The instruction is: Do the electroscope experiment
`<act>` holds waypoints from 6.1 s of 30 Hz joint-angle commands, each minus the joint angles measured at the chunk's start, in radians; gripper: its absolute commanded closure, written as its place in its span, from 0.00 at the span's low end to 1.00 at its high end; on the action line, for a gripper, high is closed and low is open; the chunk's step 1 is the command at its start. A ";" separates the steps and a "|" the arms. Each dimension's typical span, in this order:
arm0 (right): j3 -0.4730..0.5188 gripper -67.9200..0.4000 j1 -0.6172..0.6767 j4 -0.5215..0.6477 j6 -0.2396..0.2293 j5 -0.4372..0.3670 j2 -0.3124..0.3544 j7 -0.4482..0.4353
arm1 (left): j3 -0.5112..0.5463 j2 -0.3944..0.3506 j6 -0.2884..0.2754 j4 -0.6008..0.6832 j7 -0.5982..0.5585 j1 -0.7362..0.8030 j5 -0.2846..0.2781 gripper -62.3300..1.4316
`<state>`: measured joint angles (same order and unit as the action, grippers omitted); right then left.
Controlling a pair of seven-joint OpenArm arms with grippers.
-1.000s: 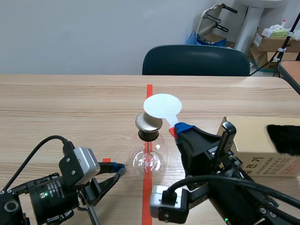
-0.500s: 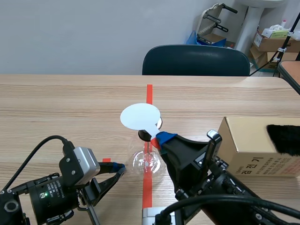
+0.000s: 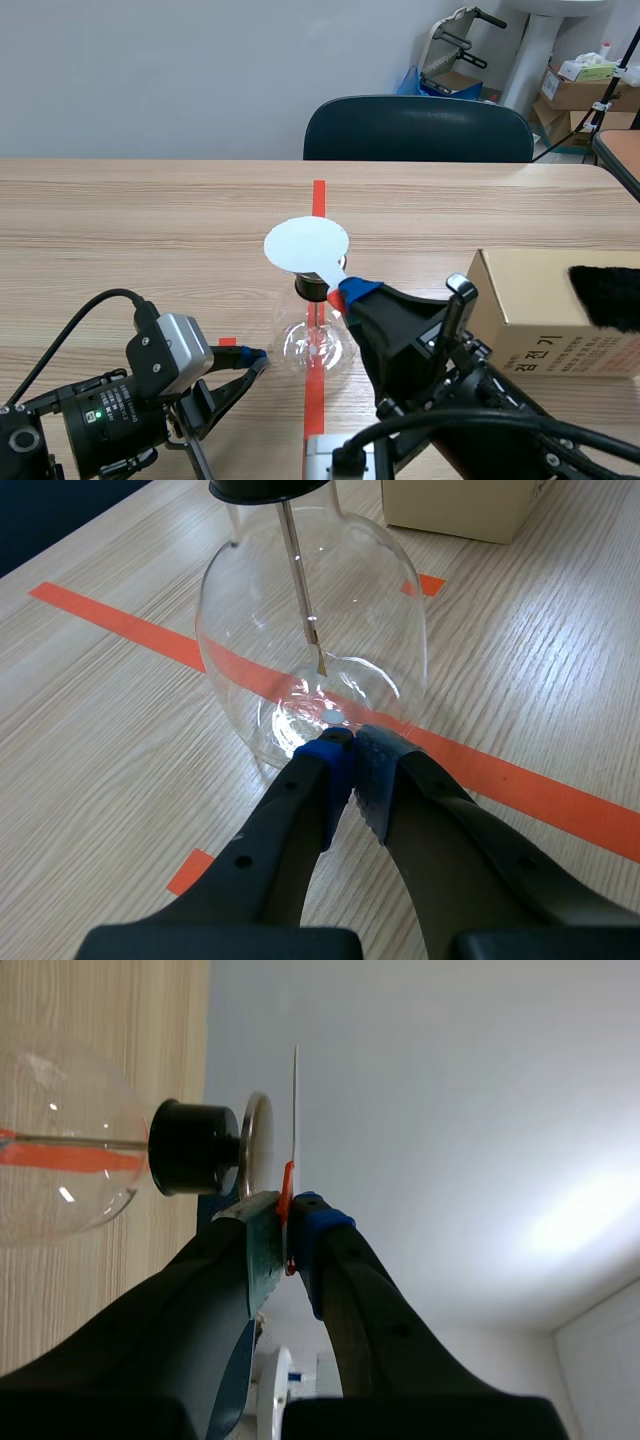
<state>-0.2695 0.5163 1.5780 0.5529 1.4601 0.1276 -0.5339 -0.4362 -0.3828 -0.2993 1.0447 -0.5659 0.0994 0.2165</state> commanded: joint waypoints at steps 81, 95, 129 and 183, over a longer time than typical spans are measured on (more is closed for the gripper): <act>0.001 0.97 0.002 0.022 0.003 0.001 0.006 0.618 | 0.002 0.003 0.000 0.016 -0.021 -0.008 -0.010 0.91; 0.001 0.97 0.002 0.022 0.003 0.001 0.014 0.574 | 0.002 0.006 0.000 0.016 -0.021 -0.008 -0.010 0.91; 0.001 0.97 0.002 0.022 0.004 0.001 0.016 0.014 | 0.002 0.006 0.000 0.016 -0.021 -0.008 -0.010 0.91; 0.001 0.97 0.002 0.022 0.027 0.001 0.016 0.012 | 0.002 0.005 0.000 0.016 -0.021 -0.008 -0.010 0.91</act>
<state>-0.2699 0.5163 1.5780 0.5655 1.4601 0.1303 -0.5167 -0.4362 -0.3828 -0.2993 1.0447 -0.5732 0.0994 0.2165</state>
